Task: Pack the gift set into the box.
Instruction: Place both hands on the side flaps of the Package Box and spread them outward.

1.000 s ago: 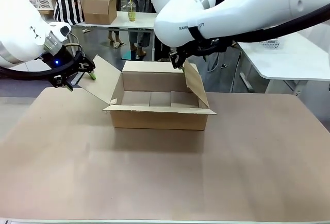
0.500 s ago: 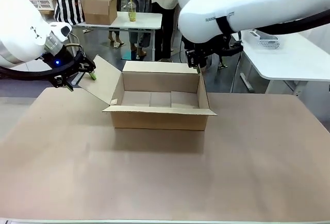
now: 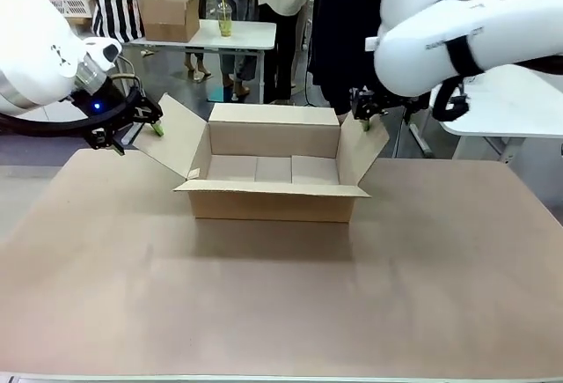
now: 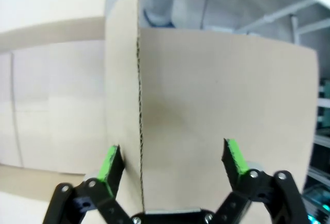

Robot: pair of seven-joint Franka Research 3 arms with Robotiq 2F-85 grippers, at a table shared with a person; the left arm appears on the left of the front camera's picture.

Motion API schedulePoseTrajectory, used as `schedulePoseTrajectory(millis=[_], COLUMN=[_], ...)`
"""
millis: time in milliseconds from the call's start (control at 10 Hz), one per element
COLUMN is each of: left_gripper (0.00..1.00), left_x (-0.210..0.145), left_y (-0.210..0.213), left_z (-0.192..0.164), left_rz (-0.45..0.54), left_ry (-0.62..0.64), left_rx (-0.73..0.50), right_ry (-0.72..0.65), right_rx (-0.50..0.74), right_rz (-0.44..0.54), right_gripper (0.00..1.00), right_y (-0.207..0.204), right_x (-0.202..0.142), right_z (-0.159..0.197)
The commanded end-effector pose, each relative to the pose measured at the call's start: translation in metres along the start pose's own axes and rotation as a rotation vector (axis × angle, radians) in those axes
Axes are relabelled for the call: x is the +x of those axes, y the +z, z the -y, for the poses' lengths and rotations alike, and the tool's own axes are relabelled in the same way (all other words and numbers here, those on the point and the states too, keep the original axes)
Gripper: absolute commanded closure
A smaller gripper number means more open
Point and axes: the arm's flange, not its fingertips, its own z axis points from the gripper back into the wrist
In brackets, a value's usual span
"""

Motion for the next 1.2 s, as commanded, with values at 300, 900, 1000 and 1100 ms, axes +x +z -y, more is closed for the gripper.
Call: schedulePoseTrajectory(millis=[300, 900, 1000, 1100], left_gripper=[0.0, 0.0, 0.0, 0.0], left_x=[0.0, 0.0, 0.0, 0.0], left_y=[0.001, 0.001, 0.001, 0.001], left_z=[0.001, 0.001, 0.001, 0.001], left_rz=[0.013, 0.013, 0.013, 0.013], left_ry=[0.009, 0.009, 0.009, 0.009], left_rx=[0.017, 0.017, 0.017, 0.017], right_ry=[-0.041, -0.061, -0.061, -0.061], right_rx=[0.379, 0.133, 0.133, 0.133], right_rz=[0.164, 0.104, 0.104, 0.104], right_gripper=[0.0, 0.0, 0.0, 0.0], right_y=[-0.043, -0.016, -0.016, -0.016], right_x=[-0.048, -0.021, -0.021, -0.021], right_z=[0.059, 0.042, 0.042, 0.042])
